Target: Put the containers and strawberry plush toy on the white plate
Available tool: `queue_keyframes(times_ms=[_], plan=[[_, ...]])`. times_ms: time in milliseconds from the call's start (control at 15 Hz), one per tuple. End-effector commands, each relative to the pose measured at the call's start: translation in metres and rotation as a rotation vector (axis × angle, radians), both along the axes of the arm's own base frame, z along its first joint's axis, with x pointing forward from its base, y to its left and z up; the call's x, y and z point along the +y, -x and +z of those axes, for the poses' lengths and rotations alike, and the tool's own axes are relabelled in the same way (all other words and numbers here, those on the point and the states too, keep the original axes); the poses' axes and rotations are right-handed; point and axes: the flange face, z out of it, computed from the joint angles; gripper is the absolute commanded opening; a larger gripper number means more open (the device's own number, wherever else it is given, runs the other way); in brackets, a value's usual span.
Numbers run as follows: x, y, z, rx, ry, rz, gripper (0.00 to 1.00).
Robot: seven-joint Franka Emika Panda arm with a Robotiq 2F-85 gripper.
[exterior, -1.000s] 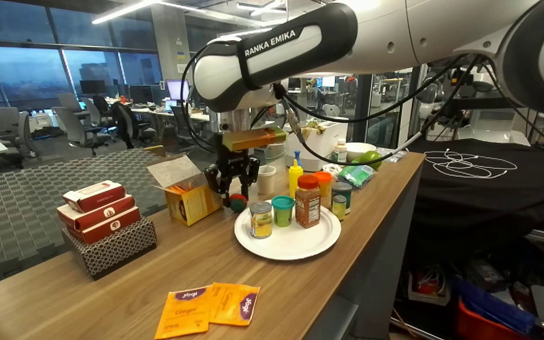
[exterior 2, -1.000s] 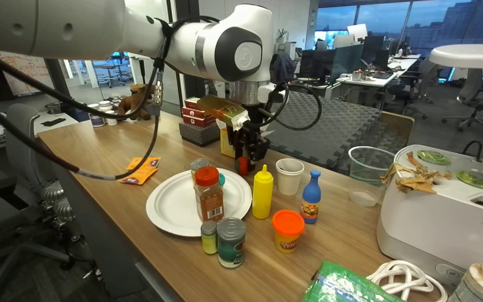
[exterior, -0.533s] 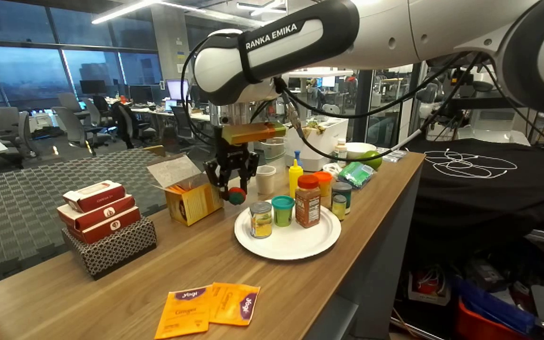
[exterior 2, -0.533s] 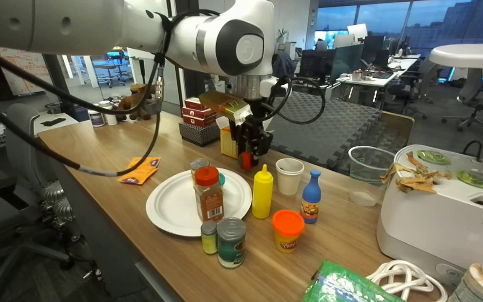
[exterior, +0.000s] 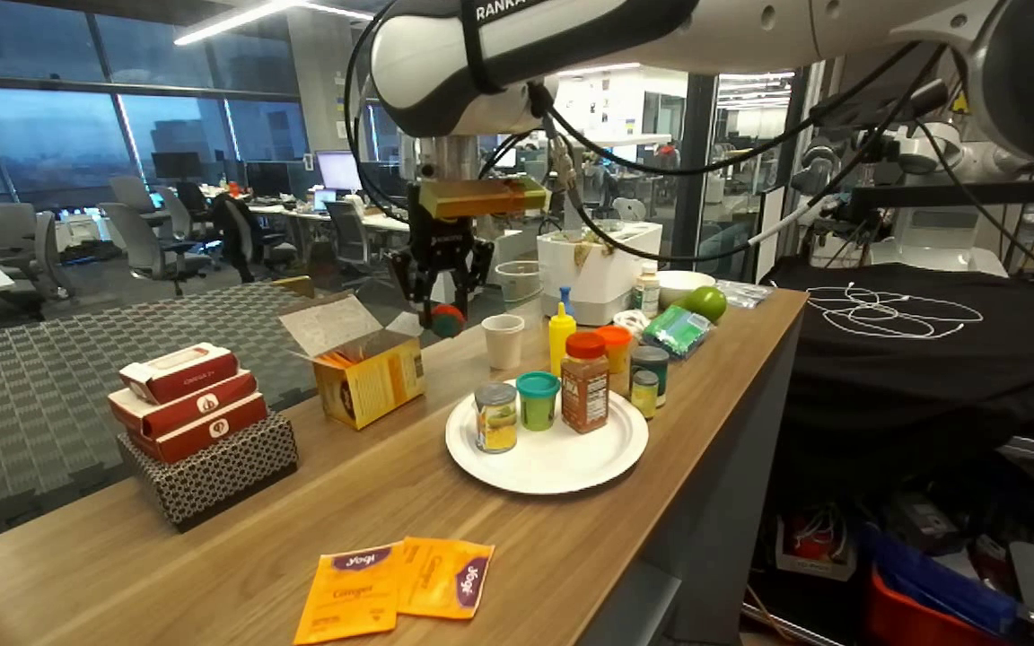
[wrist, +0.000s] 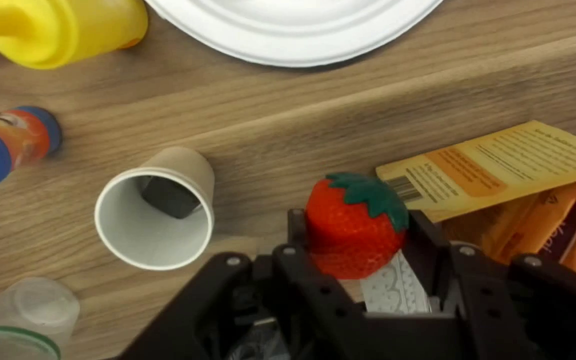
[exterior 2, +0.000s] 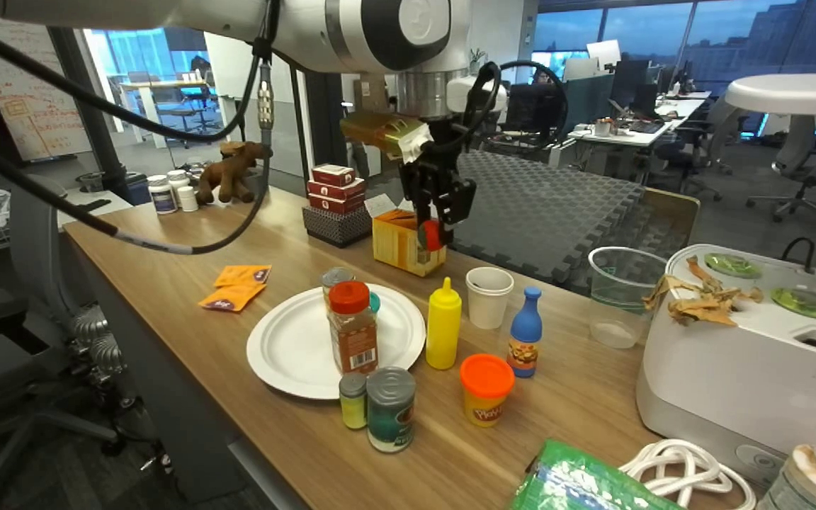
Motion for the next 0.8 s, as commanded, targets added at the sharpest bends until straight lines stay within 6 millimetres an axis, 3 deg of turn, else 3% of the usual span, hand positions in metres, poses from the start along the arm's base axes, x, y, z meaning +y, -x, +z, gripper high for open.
queue_keyframes(times_ms=[0,400,733], plan=[[0.006,0.011,0.038,-0.005,0.035,-0.035,0.26],[0.02,0.037,0.064,0.031,0.042,-0.057,0.26],[0.015,0.069,0.054,0.096,0.051,-0.076,0.26]])
